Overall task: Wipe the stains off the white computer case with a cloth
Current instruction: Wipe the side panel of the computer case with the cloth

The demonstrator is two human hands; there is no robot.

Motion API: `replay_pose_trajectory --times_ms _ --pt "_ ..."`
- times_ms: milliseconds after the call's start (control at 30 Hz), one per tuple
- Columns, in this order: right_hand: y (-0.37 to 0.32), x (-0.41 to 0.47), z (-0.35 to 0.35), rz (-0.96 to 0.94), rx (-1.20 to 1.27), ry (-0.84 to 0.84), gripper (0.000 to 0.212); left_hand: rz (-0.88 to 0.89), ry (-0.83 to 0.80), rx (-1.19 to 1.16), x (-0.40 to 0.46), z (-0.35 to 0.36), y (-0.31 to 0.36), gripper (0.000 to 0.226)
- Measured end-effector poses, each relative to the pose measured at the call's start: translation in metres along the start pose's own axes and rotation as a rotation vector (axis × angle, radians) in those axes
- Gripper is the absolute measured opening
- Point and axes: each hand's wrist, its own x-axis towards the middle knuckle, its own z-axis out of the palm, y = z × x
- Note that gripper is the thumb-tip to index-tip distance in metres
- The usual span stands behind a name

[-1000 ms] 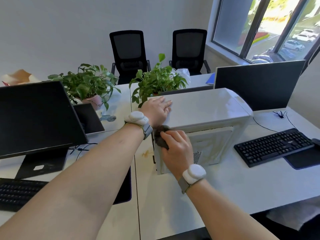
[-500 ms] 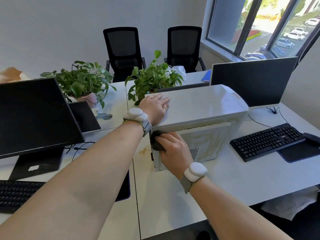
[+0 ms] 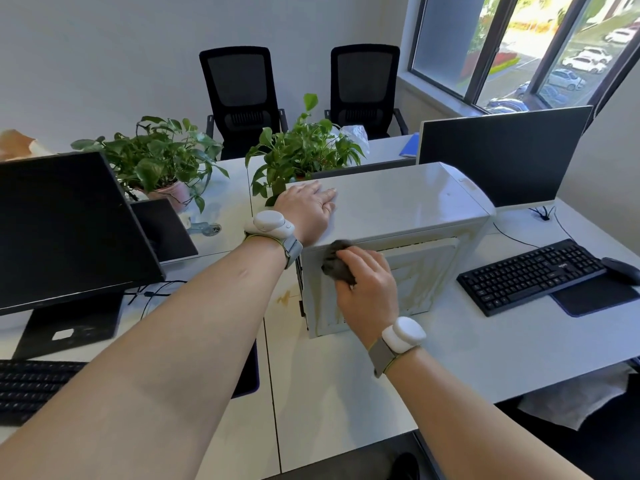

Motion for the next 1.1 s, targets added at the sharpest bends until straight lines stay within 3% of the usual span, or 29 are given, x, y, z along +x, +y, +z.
replay_pose_trajectory --times_ms 100,233,400,533,700,833,1000,1100 --pt "0.0 -0.004 -0.002 -0.058 -0.005 -0.124 0.032 0.001 -0.008 0.005 -0.002 0.0 0.0 0.048" --pt "0.006 -0.002 -0.007 0.179 0.077 0.045 0.034 -0.009 -0.008 0.011 0.0 0.0 0.0 0.048" --pt "0.007 -0.004 -0.01 0.178 0.055 -0.091 0.032 0.013 -0.03 0.019 0.008 0.008 -0.003 0.051" --pt "0.008 0.002 -0.017 0.31 0.118 0.066 0.034 0.026 -0.076 0.026 0.012 0.009 -0.003 0.062" --pt "0.0 0.001 -0.016 0.3 0.126 -0.185 0.033 0.013 -0.078 0.034 0.013 0.008 -0.002 0.051" --pt "0.009 0.004 -0.024 0.532 0.204 0.06 0.034 -0.009 -0.065 0.062 0.008 0.001 0.011 0.048" --pt "0.01 0.0 -0.025 0.521 0.188 -0.187 0.043 -0.152 -0.064 0.108 -0.001 -0.001 0.04 0.048" --pt "0.017 0.006 -0.037 0.589 0.31 -0.03 0.033 -0.211 -0.003 0.137 -0.003 0.003 0.05 0.055"
